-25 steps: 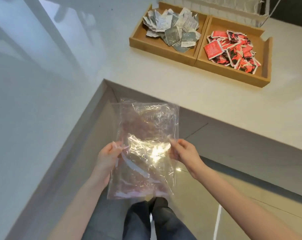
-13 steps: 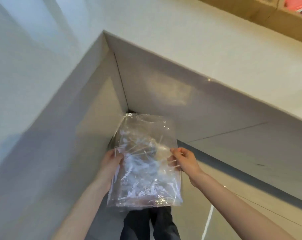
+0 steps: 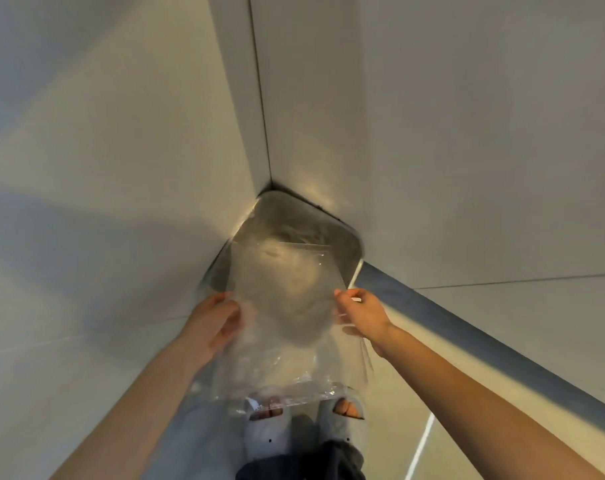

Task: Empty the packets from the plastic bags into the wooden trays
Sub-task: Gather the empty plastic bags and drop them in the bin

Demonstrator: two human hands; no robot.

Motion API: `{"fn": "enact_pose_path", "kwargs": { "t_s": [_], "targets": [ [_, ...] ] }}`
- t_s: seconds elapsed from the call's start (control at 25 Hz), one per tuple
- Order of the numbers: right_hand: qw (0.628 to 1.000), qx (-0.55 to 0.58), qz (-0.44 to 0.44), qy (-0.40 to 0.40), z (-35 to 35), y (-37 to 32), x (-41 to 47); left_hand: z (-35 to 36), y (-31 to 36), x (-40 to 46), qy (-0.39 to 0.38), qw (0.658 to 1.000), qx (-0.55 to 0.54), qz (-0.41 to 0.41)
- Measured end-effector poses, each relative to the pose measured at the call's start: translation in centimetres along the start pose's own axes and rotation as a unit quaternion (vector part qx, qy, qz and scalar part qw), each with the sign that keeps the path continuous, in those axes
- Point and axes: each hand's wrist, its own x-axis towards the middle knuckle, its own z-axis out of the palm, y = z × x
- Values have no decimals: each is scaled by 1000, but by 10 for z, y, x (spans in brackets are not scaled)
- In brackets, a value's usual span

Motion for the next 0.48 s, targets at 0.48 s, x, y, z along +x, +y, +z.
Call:
{"fn": "enact_pose_path", "kwargs": {
  "t_s": [0.48],
  "targets": [
    [995, -89, 40, 20, -7, -9, 45, 25, 6, 53, -21, 984, 173, 36]
  ]
}}
